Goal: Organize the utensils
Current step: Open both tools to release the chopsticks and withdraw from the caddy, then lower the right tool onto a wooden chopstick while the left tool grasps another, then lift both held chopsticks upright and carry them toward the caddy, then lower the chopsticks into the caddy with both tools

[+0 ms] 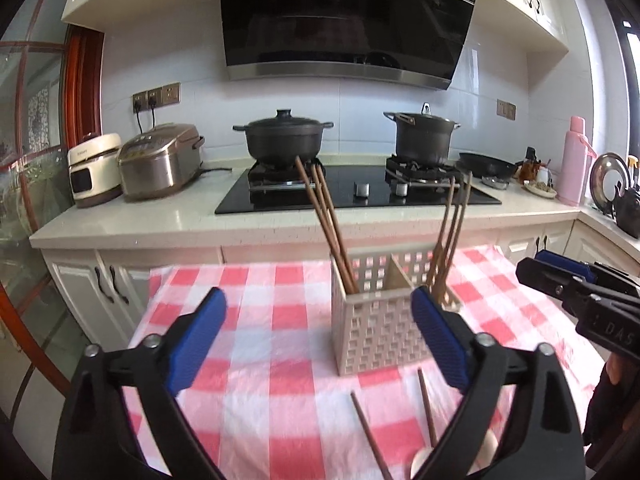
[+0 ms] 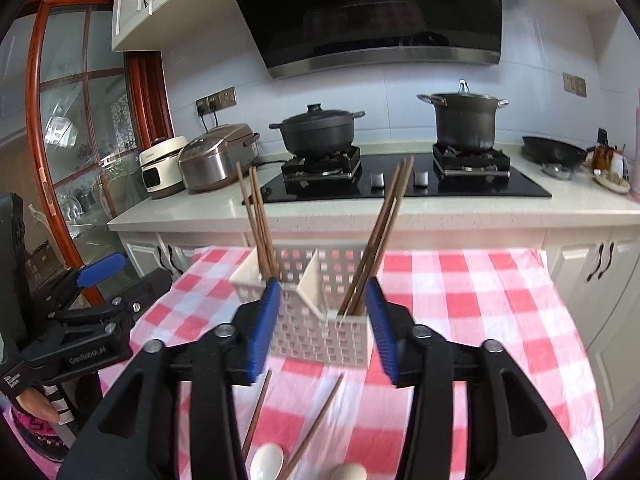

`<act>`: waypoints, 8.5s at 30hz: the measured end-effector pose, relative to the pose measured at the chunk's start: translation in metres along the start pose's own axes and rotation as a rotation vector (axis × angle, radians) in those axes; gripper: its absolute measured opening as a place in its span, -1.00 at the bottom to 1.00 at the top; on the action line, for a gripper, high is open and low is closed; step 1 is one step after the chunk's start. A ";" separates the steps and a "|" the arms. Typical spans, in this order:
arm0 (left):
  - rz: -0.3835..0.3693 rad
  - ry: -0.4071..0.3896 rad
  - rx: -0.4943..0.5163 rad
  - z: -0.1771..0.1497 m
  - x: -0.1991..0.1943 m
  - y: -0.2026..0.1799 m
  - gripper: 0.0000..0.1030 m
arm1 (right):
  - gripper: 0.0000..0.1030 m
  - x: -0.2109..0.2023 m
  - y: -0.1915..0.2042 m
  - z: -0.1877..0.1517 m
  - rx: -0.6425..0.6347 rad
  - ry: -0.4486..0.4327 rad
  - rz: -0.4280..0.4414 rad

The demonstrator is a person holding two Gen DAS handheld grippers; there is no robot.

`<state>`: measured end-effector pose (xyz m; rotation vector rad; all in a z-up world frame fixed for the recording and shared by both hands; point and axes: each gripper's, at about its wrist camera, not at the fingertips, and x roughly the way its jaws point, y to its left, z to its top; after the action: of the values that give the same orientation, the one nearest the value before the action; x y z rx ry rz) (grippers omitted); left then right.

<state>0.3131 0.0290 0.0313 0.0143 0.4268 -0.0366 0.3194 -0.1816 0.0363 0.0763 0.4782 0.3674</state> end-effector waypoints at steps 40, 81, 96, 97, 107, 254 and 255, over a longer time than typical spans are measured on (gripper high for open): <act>0.035 0.140 -0.046 -0.119 0.020 0.027 0.90 | -0.02 0.099 0.014 -0.123 0.123 0.408 -0.114; 0.008 0.476 0.003 -0.141 0.107 -0.036 0.13 | -0.87 0.098 -0.011 -0.136 0.135 0.467 -0.067; -0.039 0.452 0.043 -0.144 0.100 -0.039 -0.82 | -0.86 0.097 -0.011 -0.137 0.141 0.454 -0.067; -0.040 0.451 0.045 -0.144 0.099 -0.039 -0.83 | -0.86 0.097 -0.010 -0.137 0.137 0.453 -0.071; -0.068 0.394 0.001 -0.135 0.066 -0.023 -0.88 | -0.87 0.072 0.003 -0.123 0.126 0.351 -0.047; -0.096 0.052 -0.063 0.069 0.121 -0.007 -0.76 | -0.69 0.123 -0.030 0.062 0.035 0.078 0.015; -0.090 0.043 -0.065 0.071 0.117 -0.005 -0.60 | -0.63 0.119 -0.031 0.062 0.033 0.073 0.014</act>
<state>0.4489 0.0183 0.0471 -0.0686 0.4716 -0.1114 0.4568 -0.1662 0.0347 0.0991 0.5561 0.3772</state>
